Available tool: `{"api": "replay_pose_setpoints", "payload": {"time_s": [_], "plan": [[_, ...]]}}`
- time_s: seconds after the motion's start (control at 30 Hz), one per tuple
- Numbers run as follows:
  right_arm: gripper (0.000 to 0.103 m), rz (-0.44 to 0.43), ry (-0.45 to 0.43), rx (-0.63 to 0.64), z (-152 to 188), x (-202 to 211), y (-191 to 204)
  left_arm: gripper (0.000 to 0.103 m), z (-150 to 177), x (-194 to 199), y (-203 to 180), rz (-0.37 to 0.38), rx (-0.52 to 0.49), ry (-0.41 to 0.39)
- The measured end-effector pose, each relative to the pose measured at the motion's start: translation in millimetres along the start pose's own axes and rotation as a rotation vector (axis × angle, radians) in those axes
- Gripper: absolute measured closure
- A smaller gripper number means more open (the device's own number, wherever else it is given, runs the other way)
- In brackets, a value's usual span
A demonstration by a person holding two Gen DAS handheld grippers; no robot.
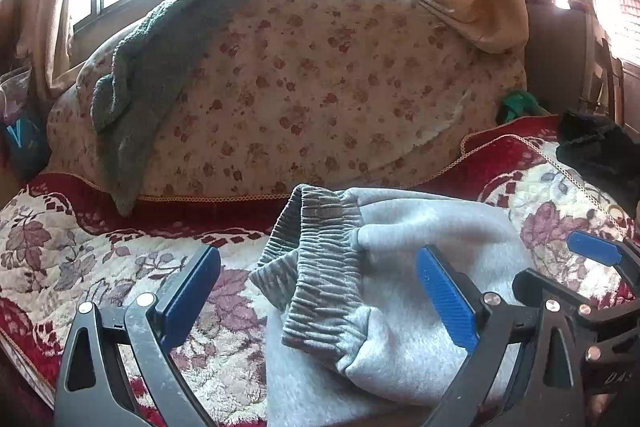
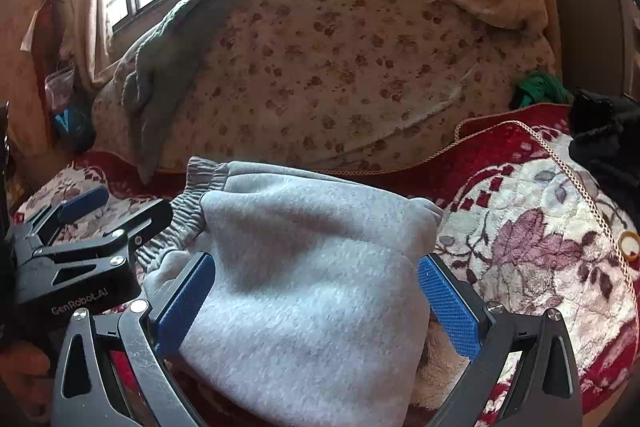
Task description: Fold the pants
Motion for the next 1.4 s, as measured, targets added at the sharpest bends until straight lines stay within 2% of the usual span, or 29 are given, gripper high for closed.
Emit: {"api": "replay_pose_setpoints", "payload": {"time_s": [0.1,0.7,1.4], "plan": [[0.0,-0.005,0.0,-0.024,-0.1,-0.2,-3.4,0.005,1.9,-1.3,-1.1,0.013,0.001,0.02],[0.0,-0.009,-0.011,-0.053,-0.6,5.0,-0.1,0.005,4.1,0.5,-1.5,0.004,0.003,0.014],[0.0,-0.002,0.026,-0.071,7.3,-3.1,-2.0,0.005,6.4,-1.1,0.9,0.002,0.0,0.028]]}}
Point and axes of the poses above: each gripper's, at about its wrist camera, not at the fingertips, and x roughly against the way its jaws point, y to its left, z to its underside, the point moved 7 cm from there along -x, roughly the way its jaws point, and after that the axes turned 6 degrees about x, right-handed, at the moved point
